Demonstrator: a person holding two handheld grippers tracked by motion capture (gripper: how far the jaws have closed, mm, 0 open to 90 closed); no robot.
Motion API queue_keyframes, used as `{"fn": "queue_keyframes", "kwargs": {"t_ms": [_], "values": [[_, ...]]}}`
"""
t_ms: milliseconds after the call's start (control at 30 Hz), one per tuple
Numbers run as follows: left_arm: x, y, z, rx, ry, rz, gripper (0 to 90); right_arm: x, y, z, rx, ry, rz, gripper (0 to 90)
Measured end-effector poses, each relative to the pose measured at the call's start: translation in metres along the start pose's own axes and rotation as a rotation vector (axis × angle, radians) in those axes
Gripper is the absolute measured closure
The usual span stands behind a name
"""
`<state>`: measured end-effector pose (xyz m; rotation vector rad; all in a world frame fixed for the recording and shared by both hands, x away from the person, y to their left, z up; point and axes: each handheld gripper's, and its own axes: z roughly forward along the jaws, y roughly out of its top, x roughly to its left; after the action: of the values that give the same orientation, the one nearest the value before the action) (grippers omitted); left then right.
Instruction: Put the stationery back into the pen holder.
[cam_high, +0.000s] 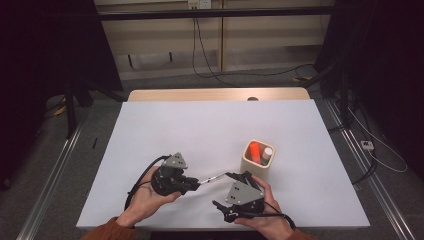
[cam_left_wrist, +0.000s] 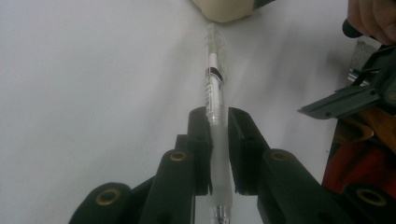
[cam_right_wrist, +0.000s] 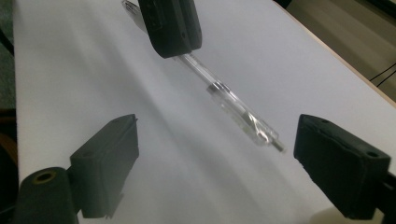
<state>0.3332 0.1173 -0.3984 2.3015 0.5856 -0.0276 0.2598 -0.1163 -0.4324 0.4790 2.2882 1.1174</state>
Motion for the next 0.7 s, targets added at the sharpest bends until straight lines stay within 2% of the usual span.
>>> {"fn": "queue_keyframes", "kwargs": {"t_ms": [167, 300, 600, 700], "values": [[-0.001, 0.003, 0.003, 0.016, -0.014, 0.005, 80.3, 0.0, 0.003, 0.009, 0.027, -0.01, -0.064, 20.8], [-0.002, 0.006, 0.005, 0.021, -0.023, 0.011, 80.3, -0.002, 0.004, 0.013, 0.032, -0.039, -0.125, 26.3], [-0.003, 0.016, 0.009, 0.038, -0.036, 0.022, 80.3, 0.003, 0.006, 0.022, 0.062, -0.079, -0.296, 46.6], [-0.004, 0.018, 0.011, 0.04, -0.039, 0.019, 80.3, 0.006, 0.006, 0.025, 0.071, -0.084, -0.323, 54.7]]}}
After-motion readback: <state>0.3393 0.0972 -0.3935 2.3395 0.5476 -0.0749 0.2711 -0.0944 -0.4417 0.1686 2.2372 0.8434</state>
